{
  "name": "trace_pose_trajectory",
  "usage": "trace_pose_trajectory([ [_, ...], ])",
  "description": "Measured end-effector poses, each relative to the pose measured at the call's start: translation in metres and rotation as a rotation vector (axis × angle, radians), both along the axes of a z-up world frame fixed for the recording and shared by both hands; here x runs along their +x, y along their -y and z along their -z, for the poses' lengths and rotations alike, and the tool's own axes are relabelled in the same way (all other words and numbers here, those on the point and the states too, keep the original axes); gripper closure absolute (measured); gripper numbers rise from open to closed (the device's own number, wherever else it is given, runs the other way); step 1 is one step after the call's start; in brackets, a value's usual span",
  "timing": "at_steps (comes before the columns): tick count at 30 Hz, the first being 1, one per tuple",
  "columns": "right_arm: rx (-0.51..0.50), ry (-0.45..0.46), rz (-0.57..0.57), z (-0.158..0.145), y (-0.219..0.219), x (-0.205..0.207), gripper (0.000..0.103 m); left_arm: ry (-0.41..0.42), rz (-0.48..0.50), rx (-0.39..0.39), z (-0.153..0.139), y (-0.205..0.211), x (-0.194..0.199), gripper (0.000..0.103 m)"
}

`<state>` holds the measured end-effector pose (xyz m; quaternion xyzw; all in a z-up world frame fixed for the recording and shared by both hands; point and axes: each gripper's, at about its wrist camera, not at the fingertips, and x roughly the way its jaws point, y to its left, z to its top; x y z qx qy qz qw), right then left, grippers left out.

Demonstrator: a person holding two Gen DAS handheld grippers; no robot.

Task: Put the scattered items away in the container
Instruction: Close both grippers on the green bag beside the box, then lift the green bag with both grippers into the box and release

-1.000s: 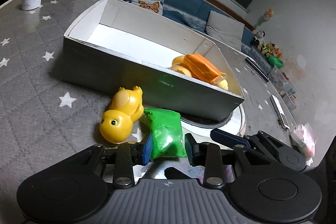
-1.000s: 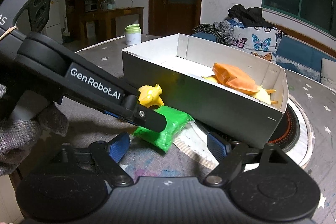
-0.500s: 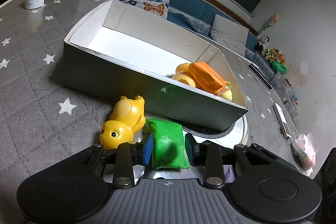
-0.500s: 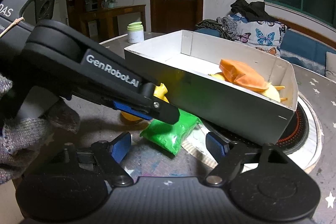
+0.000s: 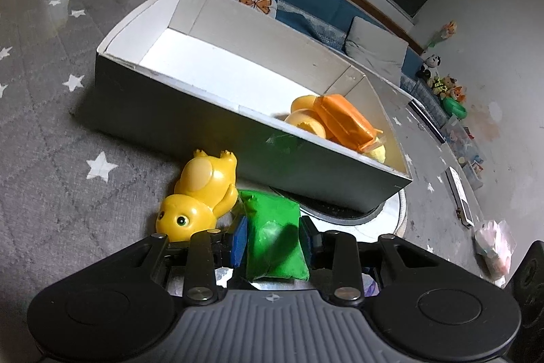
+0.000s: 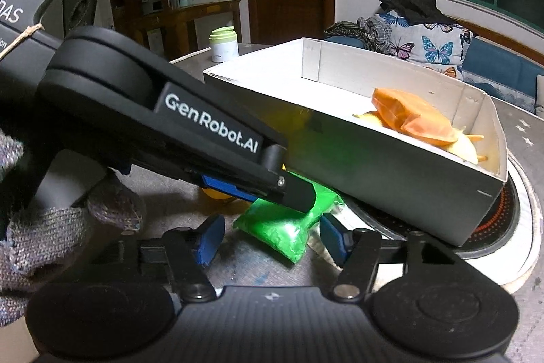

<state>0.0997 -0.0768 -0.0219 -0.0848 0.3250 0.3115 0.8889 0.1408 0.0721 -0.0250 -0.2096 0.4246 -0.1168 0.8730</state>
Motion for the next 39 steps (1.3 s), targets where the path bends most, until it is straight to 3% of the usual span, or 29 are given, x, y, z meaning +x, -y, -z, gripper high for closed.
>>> trace_pose_trajectory([
  [2, -0.002, 0.001, 0.007, 0.001, 0.001, 0.000, 0.048, 0.000, 0.005, 0.002, 0.001, 0.001, 0.000, 0.068],
  [11, 0.004, 0.019, 0.015, -0.004, 0.004, -0.006, 0.050, 0.023, 0.016, 0.013, -0.006, 0.004, -0.009, 0.069],
  [24, 0.029, 0.122, 0.007, -0.036, 0.009, -0.022, 0.051, 0.124, 0.011, 0.040, -0.047, 0.008, -0.025, 0.069],
  [39, 0.064, 0.202, 0.024, -0.067, -0.005, 0.019, 0.051, 0.208, -0.014, 0.057, -0.078, -0.002, 0.012, 0.069],
])
